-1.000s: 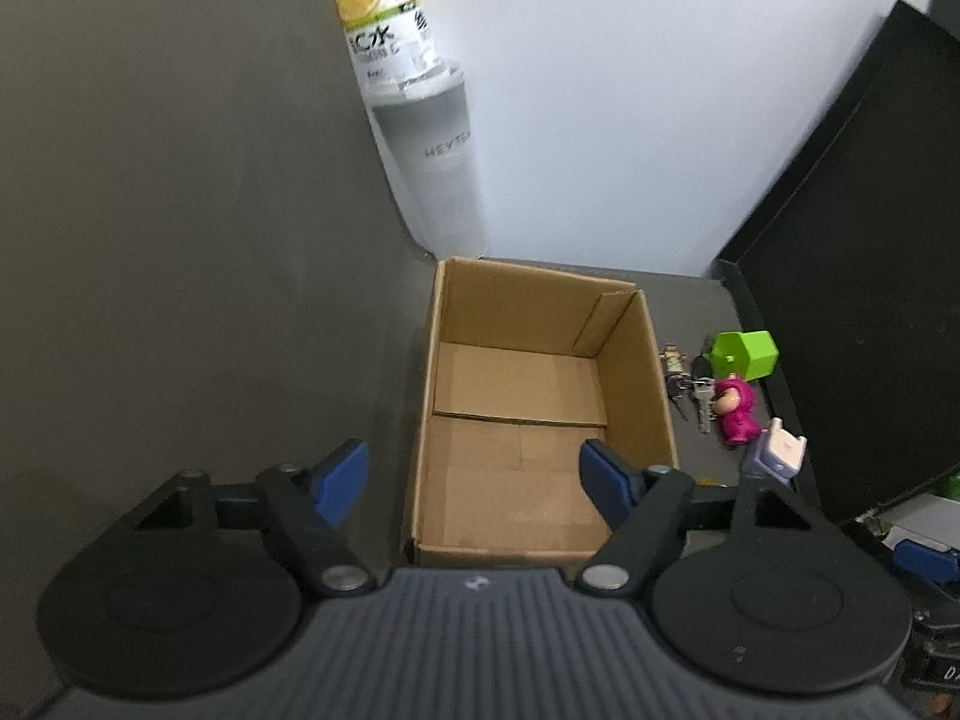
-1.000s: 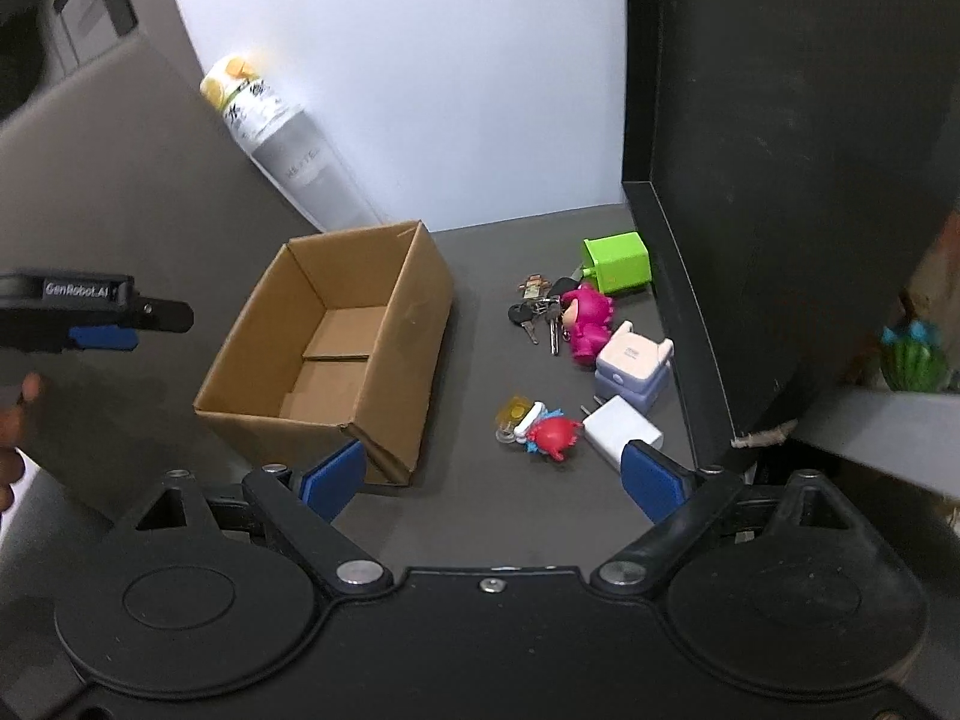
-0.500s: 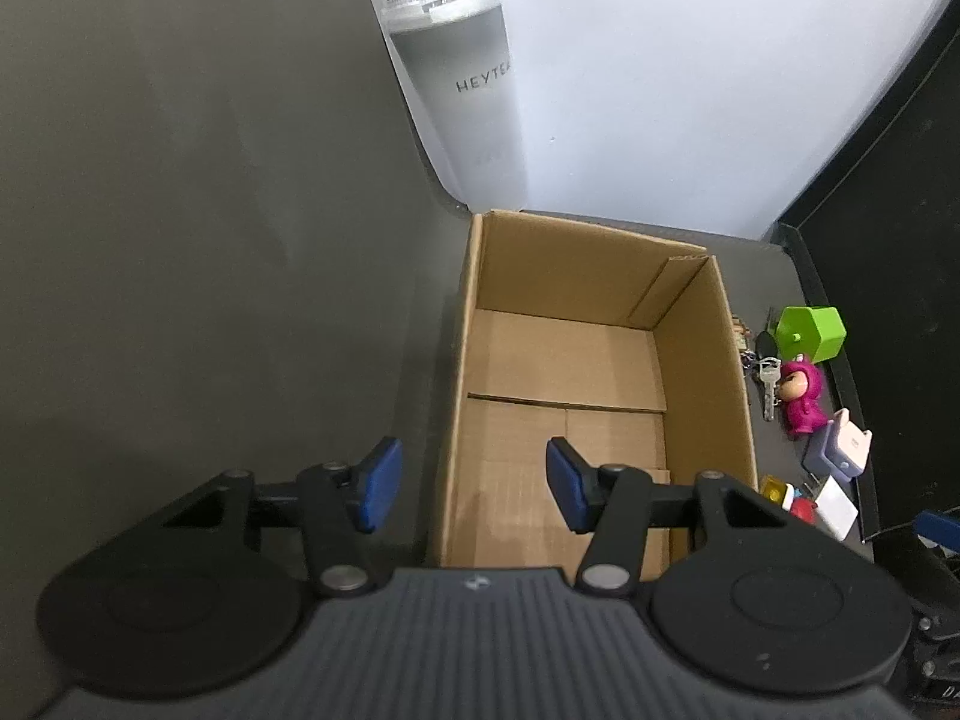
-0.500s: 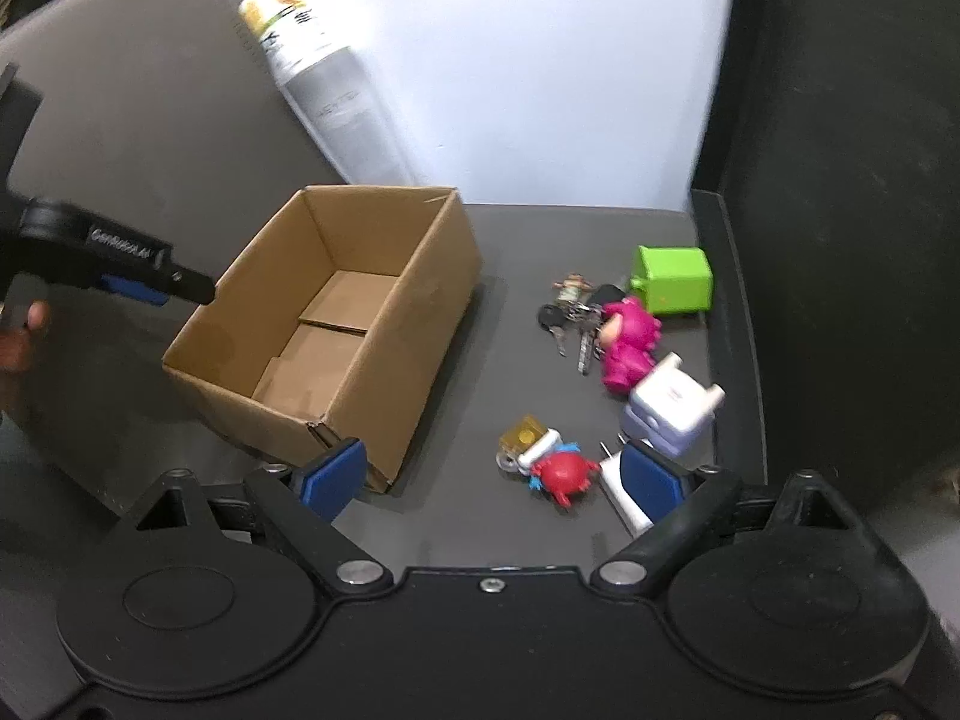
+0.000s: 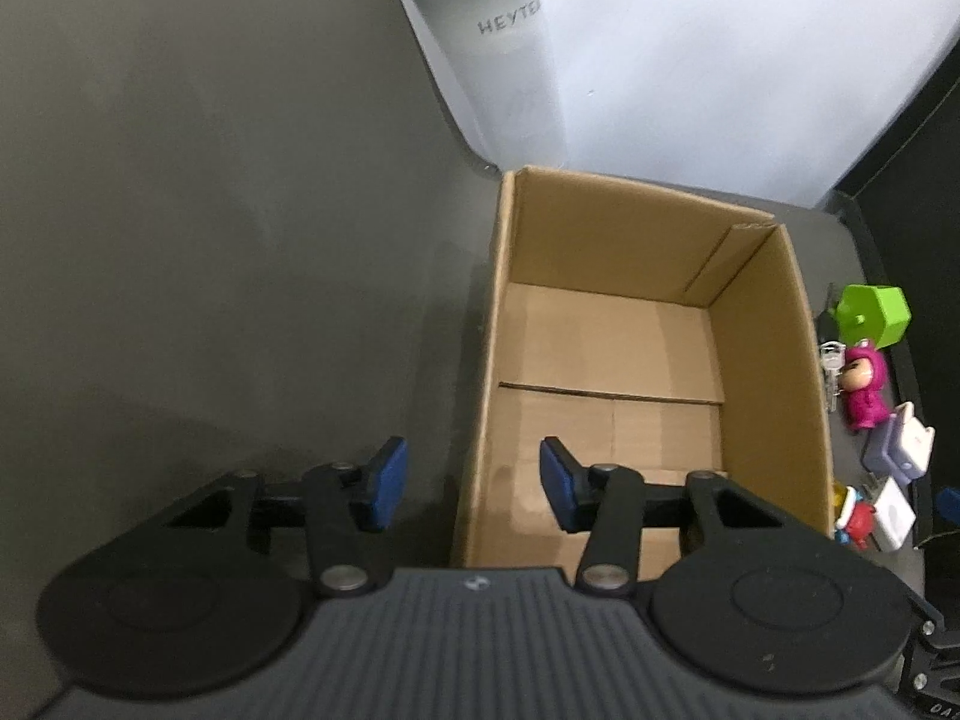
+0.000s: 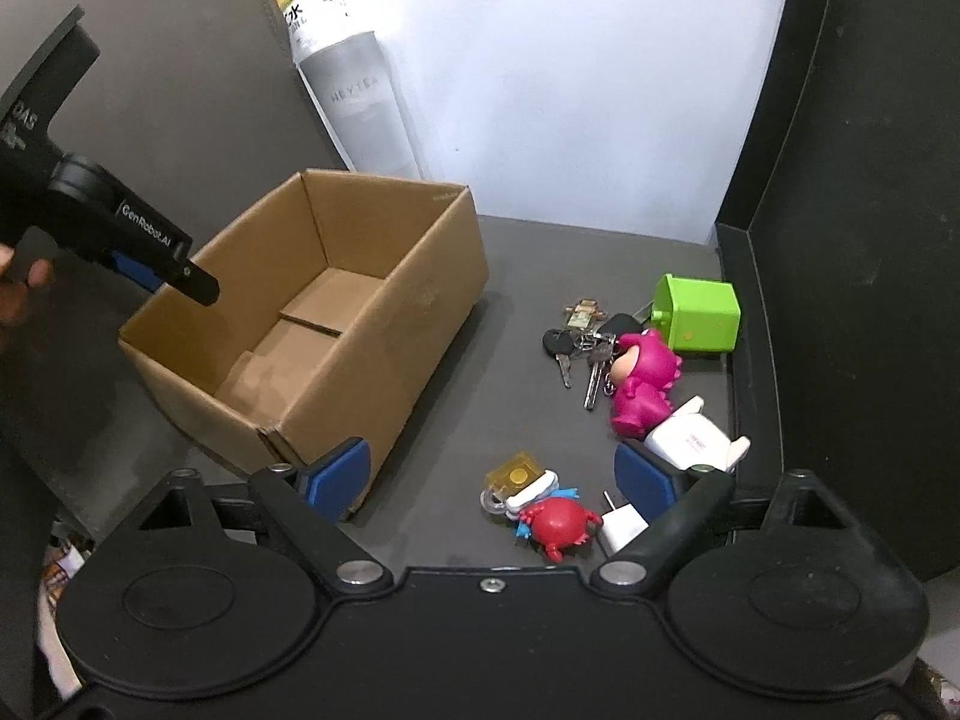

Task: Organize rigid objects
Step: 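Move the right tool toward the red crab keychain while the left tool hovers over the box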

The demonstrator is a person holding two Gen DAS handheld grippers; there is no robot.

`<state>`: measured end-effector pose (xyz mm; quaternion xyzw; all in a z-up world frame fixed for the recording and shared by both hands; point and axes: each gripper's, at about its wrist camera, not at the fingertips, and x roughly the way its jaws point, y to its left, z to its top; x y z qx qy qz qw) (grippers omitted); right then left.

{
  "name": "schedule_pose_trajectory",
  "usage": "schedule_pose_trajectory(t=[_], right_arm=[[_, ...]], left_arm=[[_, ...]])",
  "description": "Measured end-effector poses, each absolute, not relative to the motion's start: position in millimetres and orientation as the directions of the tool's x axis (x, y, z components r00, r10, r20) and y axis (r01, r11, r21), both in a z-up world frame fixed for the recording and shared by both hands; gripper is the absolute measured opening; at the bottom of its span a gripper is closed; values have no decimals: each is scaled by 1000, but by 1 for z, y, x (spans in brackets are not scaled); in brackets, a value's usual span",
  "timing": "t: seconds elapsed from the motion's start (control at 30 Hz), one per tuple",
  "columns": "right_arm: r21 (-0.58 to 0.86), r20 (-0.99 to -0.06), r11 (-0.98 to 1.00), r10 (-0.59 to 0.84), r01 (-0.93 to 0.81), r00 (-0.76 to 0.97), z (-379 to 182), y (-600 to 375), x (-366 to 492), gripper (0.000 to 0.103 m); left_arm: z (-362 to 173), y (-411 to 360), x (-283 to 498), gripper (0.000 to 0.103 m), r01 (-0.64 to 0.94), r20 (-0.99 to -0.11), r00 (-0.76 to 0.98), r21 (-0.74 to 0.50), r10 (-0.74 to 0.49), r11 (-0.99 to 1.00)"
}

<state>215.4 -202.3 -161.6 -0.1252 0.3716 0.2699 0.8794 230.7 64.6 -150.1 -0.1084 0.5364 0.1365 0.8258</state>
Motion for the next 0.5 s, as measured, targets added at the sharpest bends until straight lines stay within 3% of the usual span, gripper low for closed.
schedule_pose_trajectory(t=[0.07, 0.13, 0.17, 0.5], right_arm=[[1, -730, 834, 378, -552, 569, -167, -204, 220, 73], [2, -735, 835, 375, -550, 565, -169, -204, 223, 69], [-17, -733, 833, 366, -553, 574, -170, -203, 223, 66], [-169, -760, 806, 260, -567, 596, -188, -188, 232, 64]], left_arm=[[-156, 67, 234, 33, -354, -924, 371, -46, 95, 934], [-164, 70, 238, 17, -373, -941, 333, -71, 62, 925], [-166, 72, 239, 14, -380, -945, 323, -84, 48, 921], [-166, 73, 229, 10, -368, -939, 343, -105, 30, 924]])
